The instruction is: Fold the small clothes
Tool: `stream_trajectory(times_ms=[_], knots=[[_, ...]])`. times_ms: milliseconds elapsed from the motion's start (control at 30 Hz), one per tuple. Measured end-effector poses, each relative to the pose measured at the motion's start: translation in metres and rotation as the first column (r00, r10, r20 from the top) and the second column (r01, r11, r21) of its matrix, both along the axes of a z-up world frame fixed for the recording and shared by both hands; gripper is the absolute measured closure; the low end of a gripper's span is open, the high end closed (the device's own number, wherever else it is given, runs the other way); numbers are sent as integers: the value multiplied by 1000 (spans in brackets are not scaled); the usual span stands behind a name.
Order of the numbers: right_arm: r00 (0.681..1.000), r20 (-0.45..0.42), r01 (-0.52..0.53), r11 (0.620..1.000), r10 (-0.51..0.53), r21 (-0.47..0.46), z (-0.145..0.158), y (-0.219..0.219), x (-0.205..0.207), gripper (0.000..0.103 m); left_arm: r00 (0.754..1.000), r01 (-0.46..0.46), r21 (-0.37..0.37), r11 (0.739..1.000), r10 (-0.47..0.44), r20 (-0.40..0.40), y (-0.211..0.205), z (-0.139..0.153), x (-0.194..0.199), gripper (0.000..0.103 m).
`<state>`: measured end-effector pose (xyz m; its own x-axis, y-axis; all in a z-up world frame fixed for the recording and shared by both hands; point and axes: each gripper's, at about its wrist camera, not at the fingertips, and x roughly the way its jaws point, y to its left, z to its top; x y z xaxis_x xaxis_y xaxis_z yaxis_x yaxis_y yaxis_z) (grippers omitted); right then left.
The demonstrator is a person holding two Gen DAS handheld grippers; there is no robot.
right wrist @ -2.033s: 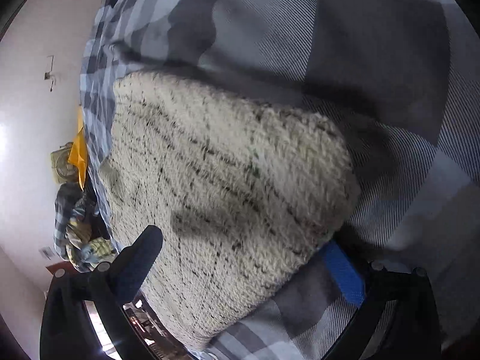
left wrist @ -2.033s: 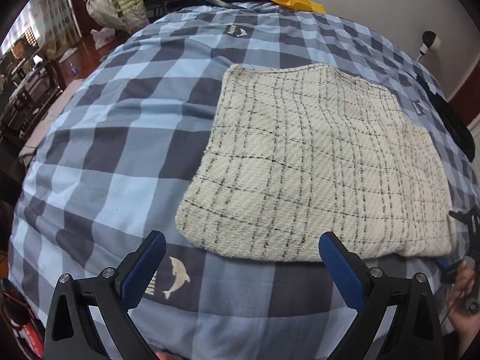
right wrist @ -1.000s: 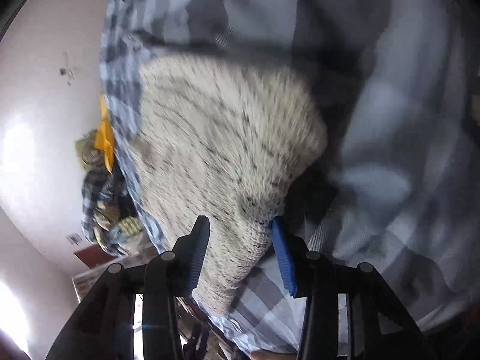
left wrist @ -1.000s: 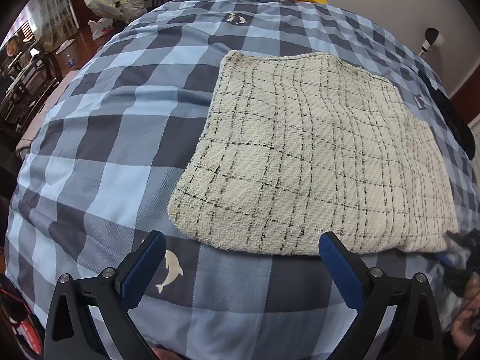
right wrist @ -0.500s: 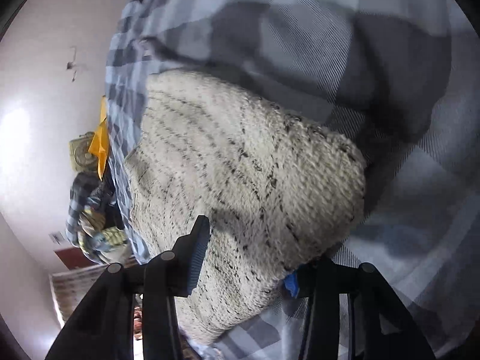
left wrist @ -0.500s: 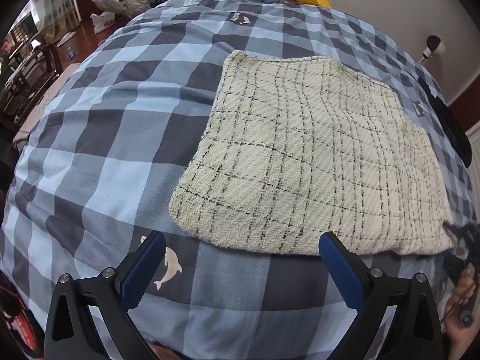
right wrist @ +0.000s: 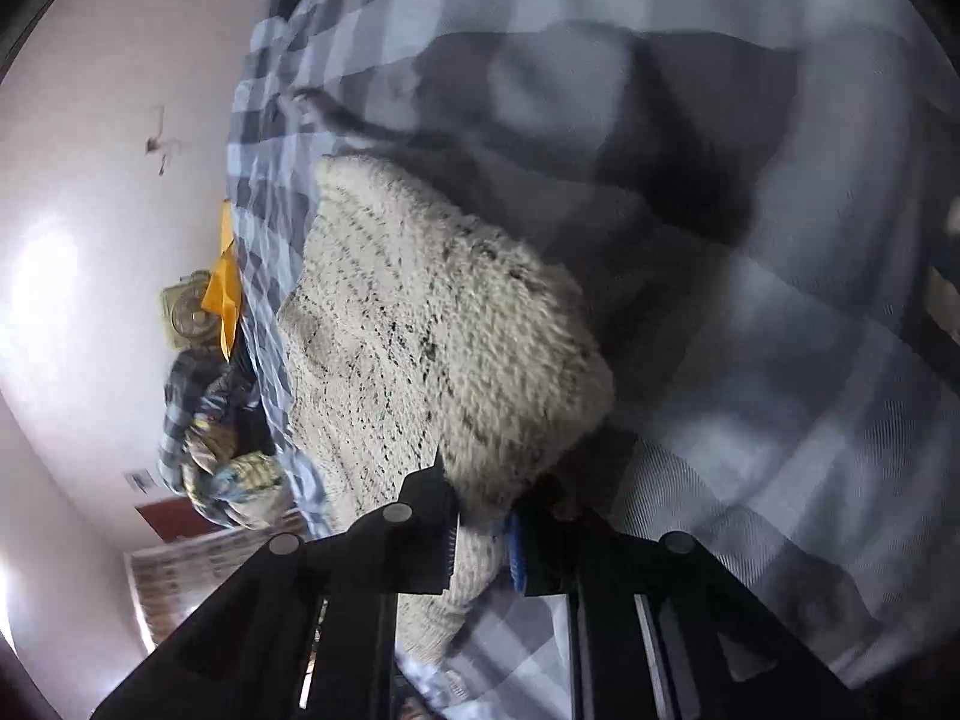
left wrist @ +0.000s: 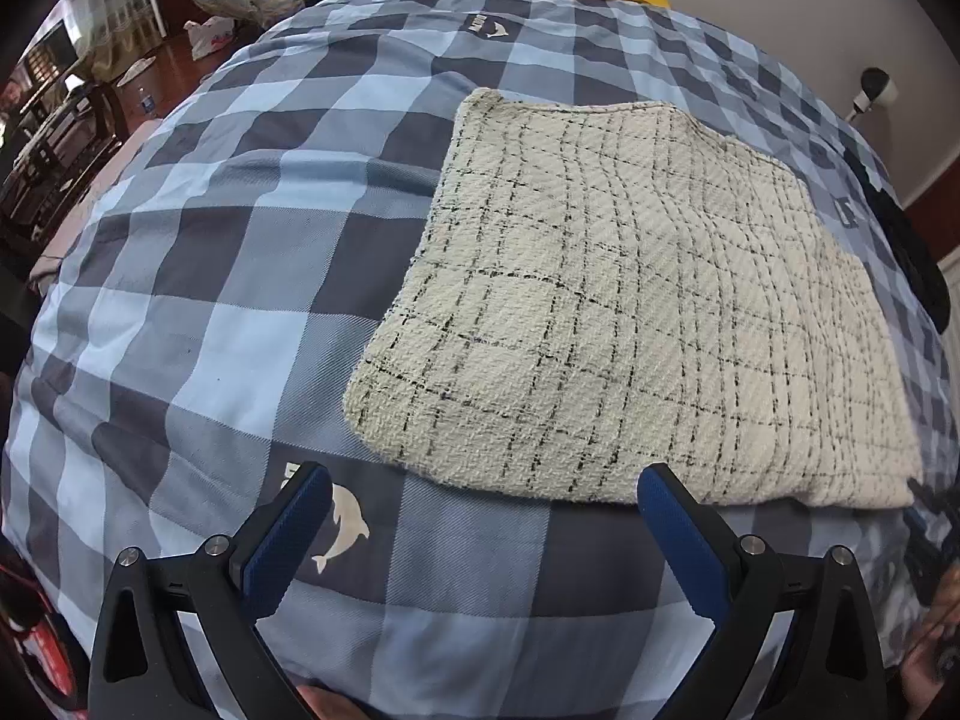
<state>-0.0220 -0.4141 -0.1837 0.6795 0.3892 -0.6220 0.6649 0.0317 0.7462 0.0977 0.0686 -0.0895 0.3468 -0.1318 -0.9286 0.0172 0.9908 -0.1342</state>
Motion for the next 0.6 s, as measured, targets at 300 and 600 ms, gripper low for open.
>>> stream_trajectory(times_ms=[300, 600], knots=[[1000, 9, 25, 998, -26, 54, 0, 0, -9, 53, 1000, 12, 5, 1000, -12, -8, -4, -2, -1, 0], [997, -22, 69, 996, -68, 55, -18, -6, 8, 53, 1000, 21, -1, 1000, -21, -18, -7, -3, 1, 0]])
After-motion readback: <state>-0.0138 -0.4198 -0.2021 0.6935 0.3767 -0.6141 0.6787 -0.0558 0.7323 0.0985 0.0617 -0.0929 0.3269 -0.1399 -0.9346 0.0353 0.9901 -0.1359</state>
